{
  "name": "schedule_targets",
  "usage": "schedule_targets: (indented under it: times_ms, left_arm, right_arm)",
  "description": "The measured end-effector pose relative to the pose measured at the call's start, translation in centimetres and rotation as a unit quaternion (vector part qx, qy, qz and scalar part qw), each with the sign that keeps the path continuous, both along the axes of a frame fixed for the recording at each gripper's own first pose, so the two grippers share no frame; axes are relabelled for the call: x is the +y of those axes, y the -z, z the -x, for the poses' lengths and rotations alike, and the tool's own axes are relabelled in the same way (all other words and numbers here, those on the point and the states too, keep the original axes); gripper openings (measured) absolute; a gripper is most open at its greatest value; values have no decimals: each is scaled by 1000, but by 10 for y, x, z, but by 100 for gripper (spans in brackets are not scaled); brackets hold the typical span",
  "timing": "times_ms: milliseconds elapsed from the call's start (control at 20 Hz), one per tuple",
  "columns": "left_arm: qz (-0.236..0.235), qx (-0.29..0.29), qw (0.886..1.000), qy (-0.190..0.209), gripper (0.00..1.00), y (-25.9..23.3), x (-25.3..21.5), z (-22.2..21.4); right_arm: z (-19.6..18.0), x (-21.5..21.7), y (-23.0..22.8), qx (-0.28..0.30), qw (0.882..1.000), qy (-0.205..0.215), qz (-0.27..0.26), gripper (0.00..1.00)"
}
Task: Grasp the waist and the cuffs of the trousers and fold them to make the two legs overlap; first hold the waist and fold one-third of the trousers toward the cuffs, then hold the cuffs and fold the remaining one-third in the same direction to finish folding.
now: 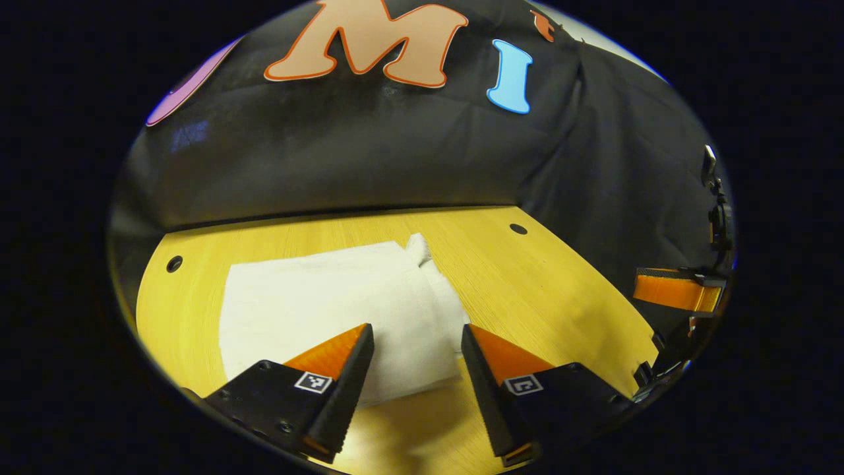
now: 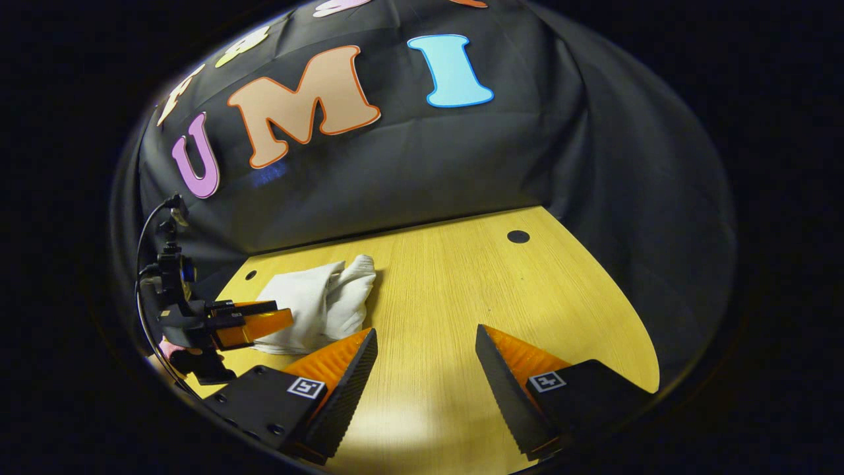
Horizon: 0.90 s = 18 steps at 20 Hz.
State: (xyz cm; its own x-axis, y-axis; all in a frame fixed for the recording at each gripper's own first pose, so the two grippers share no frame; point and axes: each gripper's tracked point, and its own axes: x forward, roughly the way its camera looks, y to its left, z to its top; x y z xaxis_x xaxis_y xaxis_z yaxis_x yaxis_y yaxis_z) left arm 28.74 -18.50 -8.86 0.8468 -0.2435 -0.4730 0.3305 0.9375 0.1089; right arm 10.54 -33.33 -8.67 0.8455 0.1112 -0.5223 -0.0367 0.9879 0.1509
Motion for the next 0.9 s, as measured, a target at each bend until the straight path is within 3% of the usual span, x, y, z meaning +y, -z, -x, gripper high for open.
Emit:
schedule_targets:
  times_ms: [200, 600, 900]
  left_arm:
    - [24, 1, 999, -37, 95, -6, 18, 35]
    - [27, -52, 985, -163, 96, -44, 96, 112]
    - [12, -64, 973, -222, 96, -52, 132, 155]
  right_arm:
    - [9, 13, -2, -6, 1000, -20, -10, 96]
    - [34, 49, -2, -20, 997, -74, -15, 96]
    - [64, 70, 3, -20, 994, -107, -28, 96]
